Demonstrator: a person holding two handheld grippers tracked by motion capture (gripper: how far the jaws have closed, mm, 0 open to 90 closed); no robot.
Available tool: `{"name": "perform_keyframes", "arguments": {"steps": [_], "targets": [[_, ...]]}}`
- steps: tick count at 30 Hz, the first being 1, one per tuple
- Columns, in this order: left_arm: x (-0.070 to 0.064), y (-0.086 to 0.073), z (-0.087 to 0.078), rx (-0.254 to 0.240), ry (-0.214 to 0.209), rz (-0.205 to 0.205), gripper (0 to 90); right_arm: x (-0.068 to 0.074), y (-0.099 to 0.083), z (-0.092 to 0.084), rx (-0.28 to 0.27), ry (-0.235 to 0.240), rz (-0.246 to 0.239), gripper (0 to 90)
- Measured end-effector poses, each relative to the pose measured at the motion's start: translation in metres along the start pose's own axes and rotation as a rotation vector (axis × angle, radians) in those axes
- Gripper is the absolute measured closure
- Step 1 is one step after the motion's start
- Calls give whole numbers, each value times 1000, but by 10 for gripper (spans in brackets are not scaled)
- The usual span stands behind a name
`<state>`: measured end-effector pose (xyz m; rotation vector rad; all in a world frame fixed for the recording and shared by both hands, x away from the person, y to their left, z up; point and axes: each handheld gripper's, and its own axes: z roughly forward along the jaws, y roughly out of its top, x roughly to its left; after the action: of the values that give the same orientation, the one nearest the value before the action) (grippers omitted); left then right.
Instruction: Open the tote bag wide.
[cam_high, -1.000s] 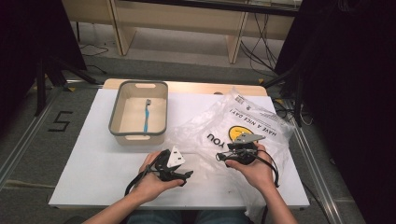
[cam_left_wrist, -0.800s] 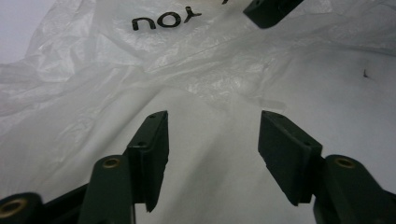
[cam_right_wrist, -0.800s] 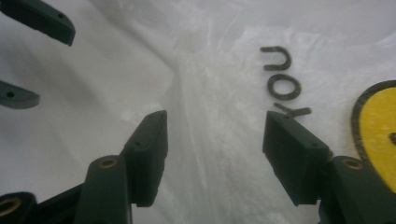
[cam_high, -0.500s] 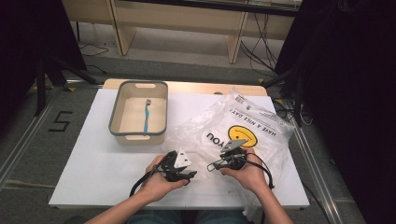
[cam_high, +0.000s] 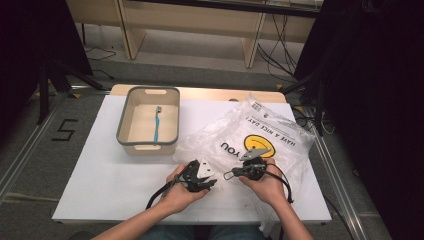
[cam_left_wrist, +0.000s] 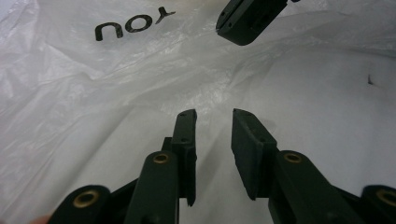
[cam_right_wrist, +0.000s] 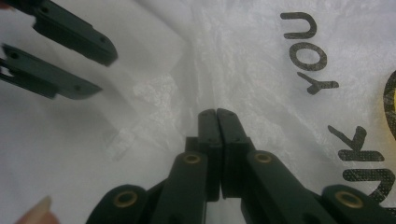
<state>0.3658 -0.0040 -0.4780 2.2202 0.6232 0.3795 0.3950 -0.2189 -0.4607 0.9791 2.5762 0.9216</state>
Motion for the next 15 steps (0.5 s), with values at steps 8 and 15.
{"name": "perform_keyframes", "arguments": {"steps": [8,15], "targets": [[0,3,21,14,20,1,874,2,5,-11,-47,-4,-3,900],[0,1,25,28,12,-3,892,2,11,-26,-101,-37,7,900]]}}
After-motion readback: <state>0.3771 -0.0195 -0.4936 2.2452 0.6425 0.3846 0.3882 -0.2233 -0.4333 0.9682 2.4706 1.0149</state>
